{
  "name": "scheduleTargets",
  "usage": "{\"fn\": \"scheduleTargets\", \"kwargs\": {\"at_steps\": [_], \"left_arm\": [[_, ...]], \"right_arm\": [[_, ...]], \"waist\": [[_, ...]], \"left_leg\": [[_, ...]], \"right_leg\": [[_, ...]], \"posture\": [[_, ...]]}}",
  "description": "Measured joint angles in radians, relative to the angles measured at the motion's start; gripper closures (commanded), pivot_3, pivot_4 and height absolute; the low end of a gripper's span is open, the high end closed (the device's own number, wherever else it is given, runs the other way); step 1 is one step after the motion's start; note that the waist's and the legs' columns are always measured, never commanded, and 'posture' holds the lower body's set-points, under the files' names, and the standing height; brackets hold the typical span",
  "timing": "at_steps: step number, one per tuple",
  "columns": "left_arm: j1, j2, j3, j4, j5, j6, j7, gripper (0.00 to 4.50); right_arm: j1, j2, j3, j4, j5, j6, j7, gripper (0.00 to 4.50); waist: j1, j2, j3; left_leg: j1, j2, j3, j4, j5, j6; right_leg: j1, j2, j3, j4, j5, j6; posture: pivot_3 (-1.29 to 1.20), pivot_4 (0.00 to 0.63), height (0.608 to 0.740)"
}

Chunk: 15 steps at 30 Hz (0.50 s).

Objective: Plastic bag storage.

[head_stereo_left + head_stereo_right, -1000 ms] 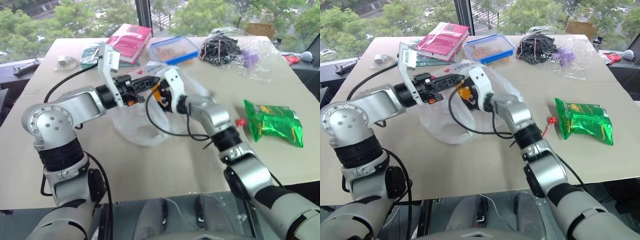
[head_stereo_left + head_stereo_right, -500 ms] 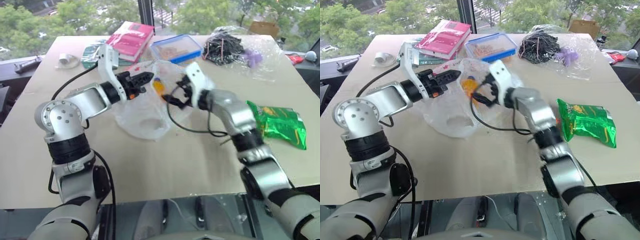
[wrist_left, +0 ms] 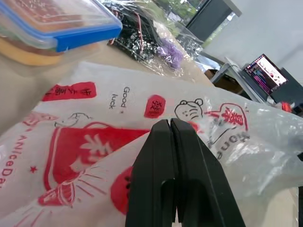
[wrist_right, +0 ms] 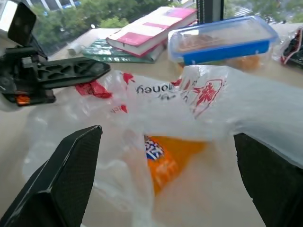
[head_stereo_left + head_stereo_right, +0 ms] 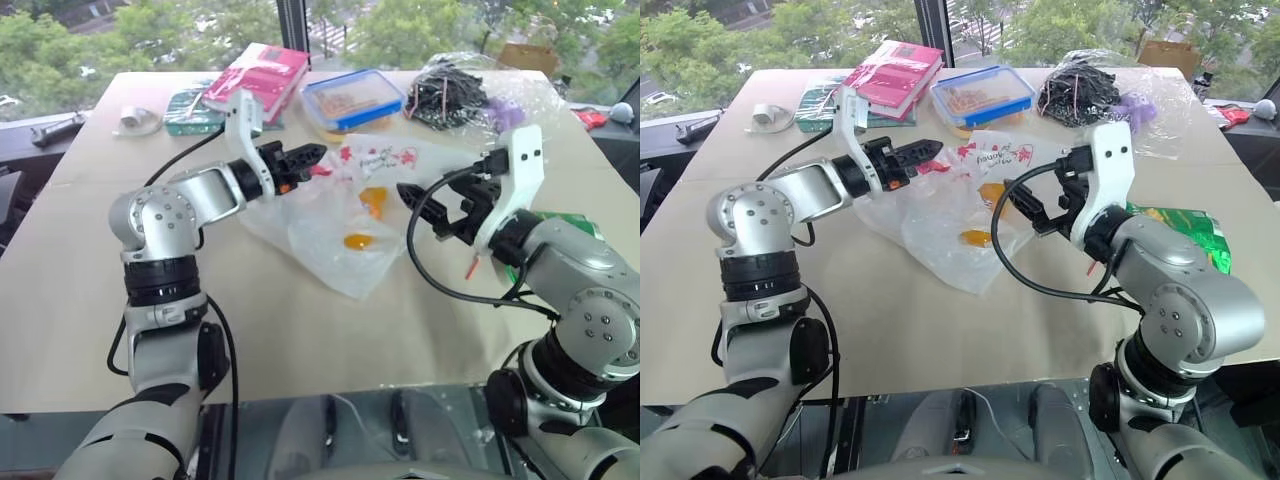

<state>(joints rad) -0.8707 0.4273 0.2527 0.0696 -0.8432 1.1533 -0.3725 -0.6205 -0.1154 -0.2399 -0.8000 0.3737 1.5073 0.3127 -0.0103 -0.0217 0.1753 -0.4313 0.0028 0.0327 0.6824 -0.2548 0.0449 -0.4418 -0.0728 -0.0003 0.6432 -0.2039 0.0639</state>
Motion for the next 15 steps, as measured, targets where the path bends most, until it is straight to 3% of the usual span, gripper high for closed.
{"fn": "scheduleTargets", "kwargs": {"at_steps": [6,10,15], "left_arm": [[0.016,0.050,-0.029,-0.062,-0.047,0.023,-0.141,4.50],[0.056,0.083,-0.035,-0.122,-0.054,0.038,-0.168,4.50],[0.098,0.079,-0.036,-0.140,-0.039,0.038,-0.124,4.50]], "right_arm": [[0.098,-0.210,0.312,0.315,-0.139,-0.291,-0.016,0.02],[0.091,-0.226,0.390,0.410,-0.173,-0.445,0.015,0.02],[0.134,-0.191,0.448,0.277,0.075,-0.501,0.282,0.02]], "waist": [[-0.018,0.000,0.000],[-0.029,0.000,0.000],[-0.022,0.000,0.000]], "left_leg": [[0.001,0.001,0.002,0.000,0.000,0.000],[0.001,0.002,0.002,0.000,0.000,0.000],[0.000,0.004,-0.001,0.001,0.000,0.000]], "right_leg": [[0.000,0.001,0.001,0.000,0.000,0.000],[0.000,0.002,0.002,0.000,0.000,0.000],[0.001,0.001,0.000,0.000,0.000,0.000]], "posture": [[0.00,0.150,0.740],[0.00,0.150,0.740],[0.00,0.150,0.740]]}}
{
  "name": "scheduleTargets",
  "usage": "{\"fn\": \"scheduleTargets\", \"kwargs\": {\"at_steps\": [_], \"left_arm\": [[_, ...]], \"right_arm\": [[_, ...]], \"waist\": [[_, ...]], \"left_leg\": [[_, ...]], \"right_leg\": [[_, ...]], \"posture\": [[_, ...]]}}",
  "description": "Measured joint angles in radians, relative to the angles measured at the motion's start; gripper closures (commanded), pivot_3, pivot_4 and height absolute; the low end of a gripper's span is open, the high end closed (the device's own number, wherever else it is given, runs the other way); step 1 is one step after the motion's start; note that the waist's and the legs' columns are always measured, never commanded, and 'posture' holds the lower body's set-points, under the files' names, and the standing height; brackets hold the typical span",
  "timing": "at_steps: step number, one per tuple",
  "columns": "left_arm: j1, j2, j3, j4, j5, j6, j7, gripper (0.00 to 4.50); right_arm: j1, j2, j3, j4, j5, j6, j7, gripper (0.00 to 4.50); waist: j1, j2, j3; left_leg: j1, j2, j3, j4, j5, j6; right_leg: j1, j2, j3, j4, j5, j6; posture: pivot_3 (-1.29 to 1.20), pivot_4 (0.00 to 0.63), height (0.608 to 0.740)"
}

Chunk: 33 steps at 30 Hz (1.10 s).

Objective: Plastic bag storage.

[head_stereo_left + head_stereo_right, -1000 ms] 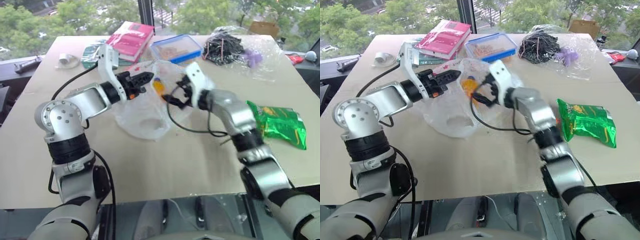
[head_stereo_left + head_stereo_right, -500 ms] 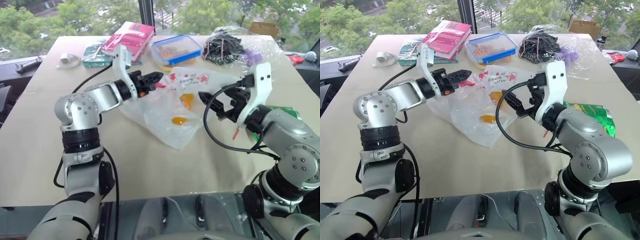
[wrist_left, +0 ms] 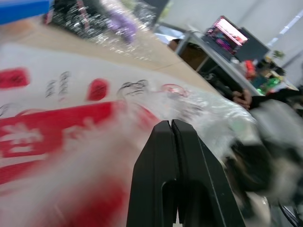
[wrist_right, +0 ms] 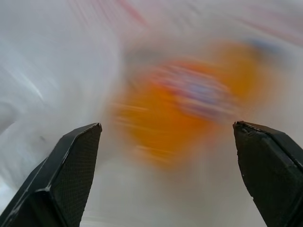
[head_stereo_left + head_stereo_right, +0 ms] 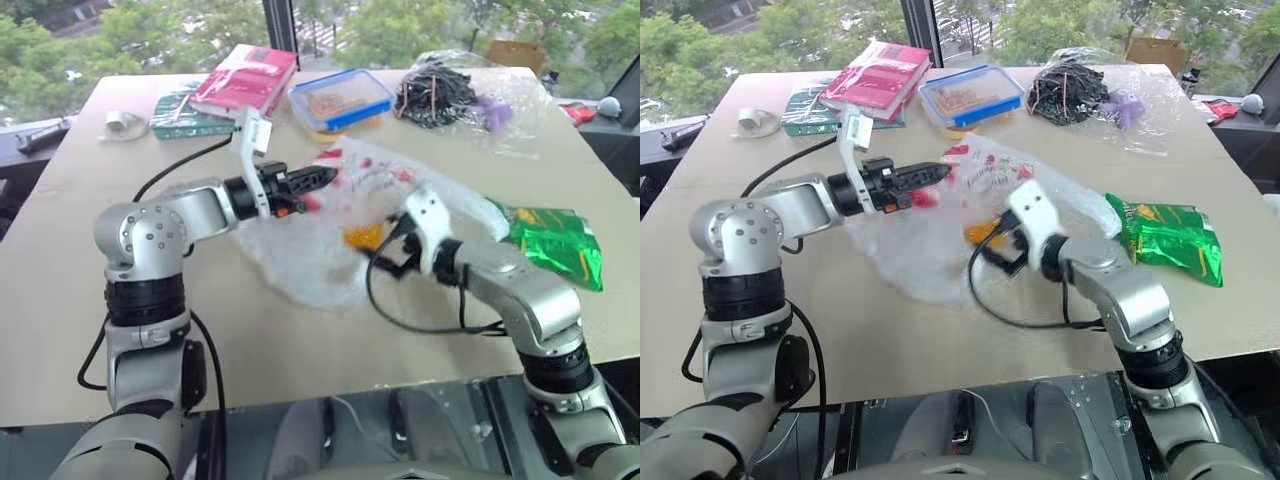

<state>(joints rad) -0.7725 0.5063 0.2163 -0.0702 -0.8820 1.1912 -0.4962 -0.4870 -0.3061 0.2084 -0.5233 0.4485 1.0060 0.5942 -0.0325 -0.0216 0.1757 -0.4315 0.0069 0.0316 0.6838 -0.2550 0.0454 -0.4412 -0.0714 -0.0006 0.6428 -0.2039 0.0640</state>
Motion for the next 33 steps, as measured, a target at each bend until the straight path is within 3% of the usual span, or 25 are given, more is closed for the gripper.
{"fn": "scheduleTargets", "kwargs": {"at_steps": [7,10,14,18,24,32,33], "left_arm": [[0.000,0.066,-0.079,-0.074,0.012,0.003,-0.095,4.50],[-0.001,0.138,-0.140,-0.122,-0.004,0.006,-0.200,3.69],[-0.050,0.236,-0.249,-0.206,0.035,-0.029,-0.326,2.12],[-0.092,0.263,-0.354,-0.236,0.090,-0.054,-0.379,2.12],[-0.090,0.293,-0.552,-0.291,0.270,-0.179,-0.441,2.12],[-0.142,0.218,-0.763,-0.172,0.576,-0.345,-0.395,2.12],[-0.140,0.201,-0.788,-0.140,0.628,-0.386,-0.392,2.35]], "right_arm": [[0.004,-0.080,-0.069,-0.056,0.152,0.008,0.104,0.02],[0.014,-0.077,-0.095,-0.068,0.184,0.012,0.077,0.00],[0.081,-0.123,-0.160,-0.141,0.192,0.033,0.000,0.00],[0.169,-0.181,-0.194,-0.223,0.203,0.060,-0.039,0.00],[0.363,-0.341,-0.402,-0.445,0.275,0.102,-0.077,0.00],[0.436,-0.368,-0.486,-0.489,0.345,0.103,-0.159,0.00],[0.437,-0.377,-0.489,-0.489,0.362,0.103,-0.181,0.00]], "waist": [[0.020,0.000,0.000],[0.018,0.000,0.000],[0.029,0.000,0.000],[0.035,0.000,0.000],[0.040,0.000,0.000],[0.045,0.000,0.000],[0.045,0.000,0.000]], "left_leg": [[0.003,0.000,-0.001,0.003,-0.001,0.002],[0.002,0.000,-0.001,0.003,-0.001,0.002],[0.001,-0.001,-0.001,0.003,-0.001,0.002],[0.002,-0.001,0.000,0.003,-0.002,0.003],[0.003,-0.001,0.000,0.003,-0.004,0.007],[0.007,-0.001,0.000,0.004,-0.005,0.008],[0.007,-0.001,0.000,0.004,-0.005,0.008]], "right_leg": [[0.004,-0.001,-0.002,0.000,0.000,0.000],[0.003,0.000,-0.001,0.000,0.000,0.000],[0.004,-0.001,-0.002,-0.001,0.000,0.000],[0.004,0.000,-0.001,-0.001,0.000,0.000],[0.005,0.000,-0.001,-0.002,-0.001,0.001],[0.010,0.001,-0.001,-0.002,-0.001,0.001],[0.010,0.001,-0.001,-0.002,-0.001,0.001]], "posture": [[0.00,0.150,0.740],[0.00,0.150,0.740],[0.00,0.150,0.740],[0.00,0.150,0.740],[0.00,0.150,0.740],[0.00,0.150,0.740],[0.00,0.150,0.740]]}}
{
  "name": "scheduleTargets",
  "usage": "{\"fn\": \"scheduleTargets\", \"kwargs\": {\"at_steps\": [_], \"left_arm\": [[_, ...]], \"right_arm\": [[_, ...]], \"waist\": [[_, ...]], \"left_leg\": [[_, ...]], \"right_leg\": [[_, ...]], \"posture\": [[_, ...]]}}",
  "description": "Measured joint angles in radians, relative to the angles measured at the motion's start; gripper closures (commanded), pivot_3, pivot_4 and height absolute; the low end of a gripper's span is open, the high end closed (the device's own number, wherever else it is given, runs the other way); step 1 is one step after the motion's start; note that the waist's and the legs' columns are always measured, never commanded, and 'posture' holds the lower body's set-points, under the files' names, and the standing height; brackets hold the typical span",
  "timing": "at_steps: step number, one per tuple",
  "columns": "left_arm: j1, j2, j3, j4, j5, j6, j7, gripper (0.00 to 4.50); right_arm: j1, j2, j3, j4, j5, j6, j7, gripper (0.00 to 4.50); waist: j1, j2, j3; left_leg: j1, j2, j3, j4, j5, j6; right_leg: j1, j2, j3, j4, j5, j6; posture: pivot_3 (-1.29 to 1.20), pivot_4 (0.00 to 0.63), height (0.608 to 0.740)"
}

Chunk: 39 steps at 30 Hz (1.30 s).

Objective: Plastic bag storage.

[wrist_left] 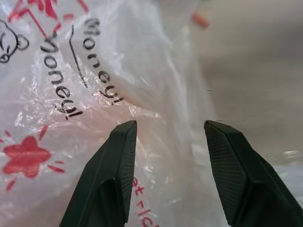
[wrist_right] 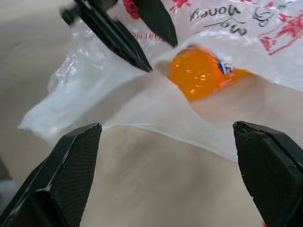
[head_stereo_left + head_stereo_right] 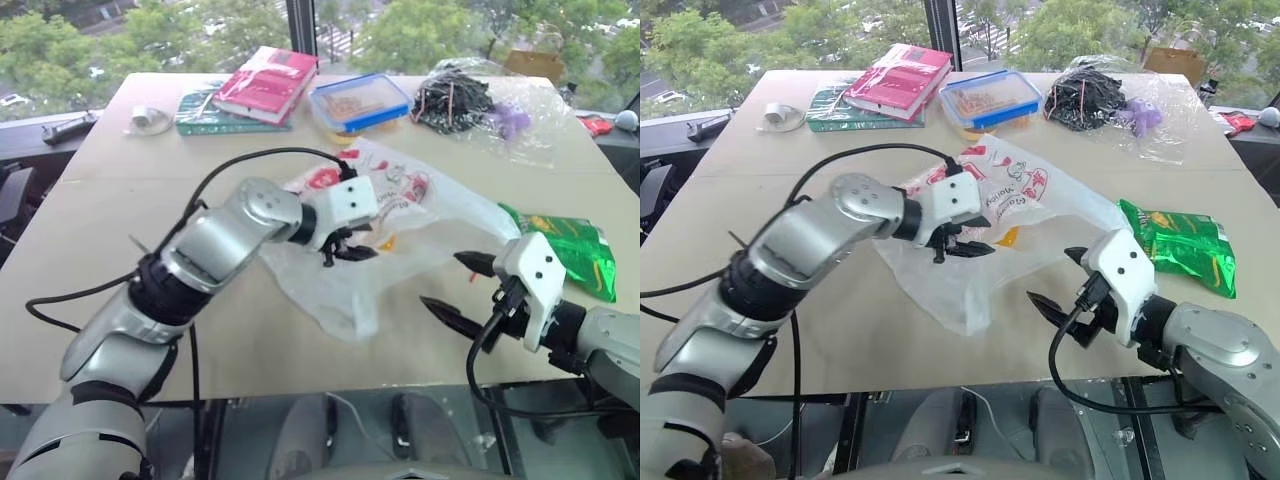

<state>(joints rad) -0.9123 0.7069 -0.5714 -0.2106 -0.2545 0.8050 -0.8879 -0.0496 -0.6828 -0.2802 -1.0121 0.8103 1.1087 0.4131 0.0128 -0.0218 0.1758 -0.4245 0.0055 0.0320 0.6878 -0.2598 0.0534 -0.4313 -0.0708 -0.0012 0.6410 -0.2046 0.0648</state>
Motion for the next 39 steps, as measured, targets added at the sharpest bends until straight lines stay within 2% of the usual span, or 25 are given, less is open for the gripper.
{"fn": "scheduleTargets", "kwargs": {"at_steps": [3,5,6,10,13,16,18,19,21,23,26,29,34,39], "left_arm": [[0.008,-0.040,-0.029,0.043,0.063,-0.060,0.000,3.28],[0.015,-0.061,-0.029,0.076,0.104,-0.114,0.002,4.25],[0.016,-0.072,-0.026,0.096,0.119,-0.133,0.006,4.43],[0.026,-0.128,0.072,0.157,0.087,-0.123,0.011,4.43],[-0.008,-0.128,0.258,0.188,-0.104,0.035,-0.090,4.43],[-0.029,-0.027,0.354,0.162,-0.263,0.155,-0.251,3.63],[-0.022,0.048,0.367,0.131,-0.335,0.217,-0.345,2.76],[-0.016,0.087,0.369,0.099,-0.368,0.254,-0.379,2.13],[-0.012,0.085,0.370,0.073,-0.378,0.285,-0.368,1.36],[-0.008,0.047,0.359,0.055,-0.355,0.290,-0.302,1.36],[-0.009,-0.030,0.234,0.016,-0.188,0.196,-0.140,1.36],[-0.054,-0.105,0.178,0.017,-0.127,0.154,-0.087,1.36],[-0.170,-0.125,0.175,0.043,-0.093,0.158,-0.081,1.36],[-0.195,-0.124,0.075,0.044,-0.061,0.239,-0.086,1.36]], "right_arm": [[0.015,-0.026,-0.011,0.000,0.041,-0.009,-0.040,0.00],[0.051,-0.067,-0.017,0.000,0.078,-0.026,-0.073,0.00],[0.072,-0.080,-0.025,-0.001,0.098,-0.039,-0.091,0.00],[0.133,-0.133,-0.038,-0.001,0.157,-0.097,-0.157,0.00],[0.186,-0.161,-0.005,-0.004,0.163,-0.144,-0.212,0.00],[0.216,-0.165,0.013,-0.004,0.167,-0.186,-0.243,0.00],[0.239,-0.165,0.024,-0.004,0.158,-0.204,-0.247,0.00],[0.259,-0.165,0.032,-0.004,0.147,-0.209,-0.246,0.00],[0.265,-0.165,0.037,-0.005,0.136,-0.218,-0.243,0.00],[0.270,-0.164,0.039,-0.005,0.123,-0.222,-0.237,0.00],[0.267,-0.160,0.048,-0.005,0.108,-0.226,-0.231,0.00],[0.266,-0.158,0.049,-0.006,0.103,-0.226,-0.232,0.00],[0.289,-0.169,0.041,-0.006,0.106,-0.243,-0.238,0.00],[0.340,-0.183,0.030,-0.006,0.109,-0.274,-0.250,0.00]], "waist": [[0.000,0.000,0.000],[0.001,0.000,0.000],[0.001,0.000,0.000],[0.000,0.000,0.000],[-0.006,0.000,0.000],[-0.018,0.000,0.000],[-0.023,0.000,0.000],[-0.023,0.000,0.000],[-0.013,0.000,0.000],[-0.001,-0.001,-0.001],[0.007,-0.001,-0.001],[0.002,-0.003,0.000],[-0.001,-0.001,-0.001],[0.001,-0.001,-0.001]], "left_leg": [[-0.001,0.000,0.000,0.000,0.000,0.000],[-0.001,0.001,0.000,0.000,0.000,0.000],[-0.001,0.001,0.000,0.000,0.000,0.001],[-0.001,0.002,-0.001,0.001,0.000,0.001],[-0.001,0.003,-0.001,0.001,0.000,0.001],[0.000,0.003,0.000,0.001,0.000,0.001],[-0.001,0.003,0.000,0.001,0.000,0.001],[0.000,0.003,0.000,0.001,0.000,0.001],[0.000,0.003,-0.001,0.002,-0.001,0.001],[0.003,0.002,-0.001,0.003,-0.001,0.002],[0.009,0.001,-0.002,0.003,-0.002,0.003],[0.009,0.002,-0.002,0.003,-0.002,0.003],[0.010,0.002,-0.001,0.002,-0.002,0.004],[0.009,0.002,0.000,0.002,-0.002,0.004]], "right_leg": [[0.000,0.000,0.000,0.000,0.000,0.000],[0.000,0.000,0.000,0.000,0.000,0.000],[0.000,0.000,0.000,0.000,0.000,0.000],[0.000,-0.001,-0.001,0.000,0.000,0.000],[-0.001,0.000,-0.001,0.000,0.000,0.000],[-0.001,0.000,0.000,0.000,-0.001,0.001],[-0.001,0.000,0.000,0.000,-0.001,0.001],[0.000,0.000,0.000,0.000,-0.001,0.001],[0.002,-0.001,0.000,0.000,-0.001,0.002],[0.005,-0.001,0.000,0.000,-0.002,0.003],[0.013,-0.001,0.000,-0.002,-0.005,0.002],[0.013,-0.001,0.000,-0.004,-0.003,-0.002],[0.012,0.000,0.001,-0.003,-0.002,0.002],[0.012,0.000,0.001,-0.003,-0.002,0.002]], "posture": [[0.00,0.150,0.740],[0.00,0.150,0.740],[0.00,0.150,0.740],[0.00,0.150,0.740],[0.00,0.150,0.740],[0.00,0.150,0.740],[0.00,0.150,0.740],[0.00,0.150,0.740],[0.00,0.150,0.740],[0.00,0.150,0.740],[0.00,0.150,0.740],[0.00,0.150,0.740],[0.00,0.150,0.740],[0.00,0.150,0.740]]}}
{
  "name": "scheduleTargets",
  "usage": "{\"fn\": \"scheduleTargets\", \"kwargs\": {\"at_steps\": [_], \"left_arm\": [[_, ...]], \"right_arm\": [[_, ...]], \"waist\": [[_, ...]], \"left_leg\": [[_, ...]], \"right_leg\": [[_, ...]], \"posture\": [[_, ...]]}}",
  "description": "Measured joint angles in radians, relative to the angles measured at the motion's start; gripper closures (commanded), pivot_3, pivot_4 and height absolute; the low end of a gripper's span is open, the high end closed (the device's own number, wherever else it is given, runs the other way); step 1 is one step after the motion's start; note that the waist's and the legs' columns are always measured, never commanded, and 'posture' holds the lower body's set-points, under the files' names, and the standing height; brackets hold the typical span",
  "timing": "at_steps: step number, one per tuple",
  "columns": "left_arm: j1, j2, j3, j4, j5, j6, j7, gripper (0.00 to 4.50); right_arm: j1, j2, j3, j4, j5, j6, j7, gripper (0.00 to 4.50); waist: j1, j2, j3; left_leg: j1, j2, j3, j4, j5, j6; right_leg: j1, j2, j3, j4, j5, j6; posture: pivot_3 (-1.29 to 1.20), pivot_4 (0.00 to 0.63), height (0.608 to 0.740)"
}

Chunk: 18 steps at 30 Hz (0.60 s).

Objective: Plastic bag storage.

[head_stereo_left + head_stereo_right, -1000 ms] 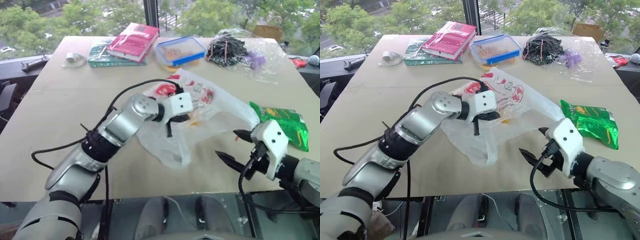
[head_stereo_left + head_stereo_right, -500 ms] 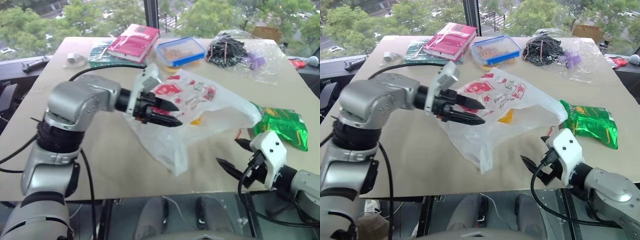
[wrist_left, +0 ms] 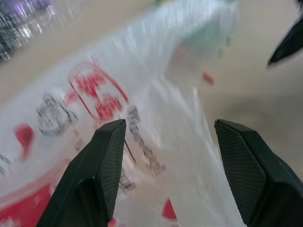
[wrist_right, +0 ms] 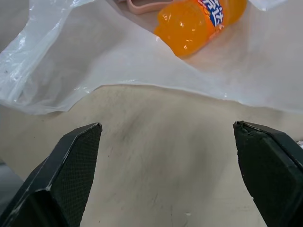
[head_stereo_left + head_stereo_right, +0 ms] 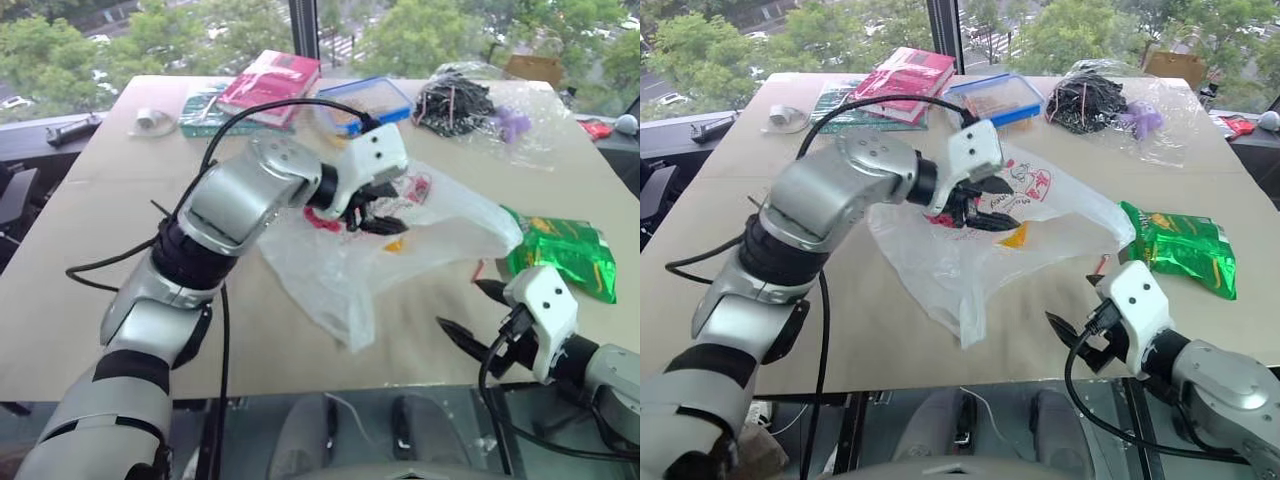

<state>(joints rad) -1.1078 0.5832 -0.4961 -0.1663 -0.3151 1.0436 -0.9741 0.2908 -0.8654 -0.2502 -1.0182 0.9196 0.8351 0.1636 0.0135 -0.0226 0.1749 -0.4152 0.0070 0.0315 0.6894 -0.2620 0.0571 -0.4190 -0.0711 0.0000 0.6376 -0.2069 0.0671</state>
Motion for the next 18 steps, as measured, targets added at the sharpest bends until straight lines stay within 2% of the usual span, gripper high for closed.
{"fn": "scheduleTargets", "kwargs": {"at_steps": [7,11,18], "left_arm": [[-0.050,-0.047,-0.088,0.000,0.024,0.055,-0.014,1.36],[-0.052,-0.063,-0.190,0.015,0.133,-0.017,0.038,1.36],[-0.016,-0.114,-0.205,0.052,0.225,-0.166,0.078,1.36]], "right_arm": [[0.009,-0.023,0.000,0.000,0.016,-0.034,-0.043,0.00],[0.002,-0.034,0.003,0.000,0.032,-0.035,-0.074,0.00],[-0.016,-0.061,0.022,0.000,0.067,-0.037,-0.110,0.00]], "waist": [[0.001,0.000,0.000],[0.000,0.000,0.000],[0.004,0.000,0.000]], "left_leg": [[0.000,0.000,0.000,0.000,0.000,0.000],[0.000,0.000,0.000,0.000,0.000,0.000],[-0.001,0.000,0.000,0.000,-0.001,0.001]], "right_leg": [[0.000,0.000,0.000,0.000,-0.002,0.002],[0.000,0.000,0.000,0.000,0.000,-0.001],[0.000,-0.001,0.000,0.000,-0.001,-0.002]], "posture": [[0.00,0.150,0.740],[0.00,0.150,0.740],[0.00,0.150,0.740]]}}
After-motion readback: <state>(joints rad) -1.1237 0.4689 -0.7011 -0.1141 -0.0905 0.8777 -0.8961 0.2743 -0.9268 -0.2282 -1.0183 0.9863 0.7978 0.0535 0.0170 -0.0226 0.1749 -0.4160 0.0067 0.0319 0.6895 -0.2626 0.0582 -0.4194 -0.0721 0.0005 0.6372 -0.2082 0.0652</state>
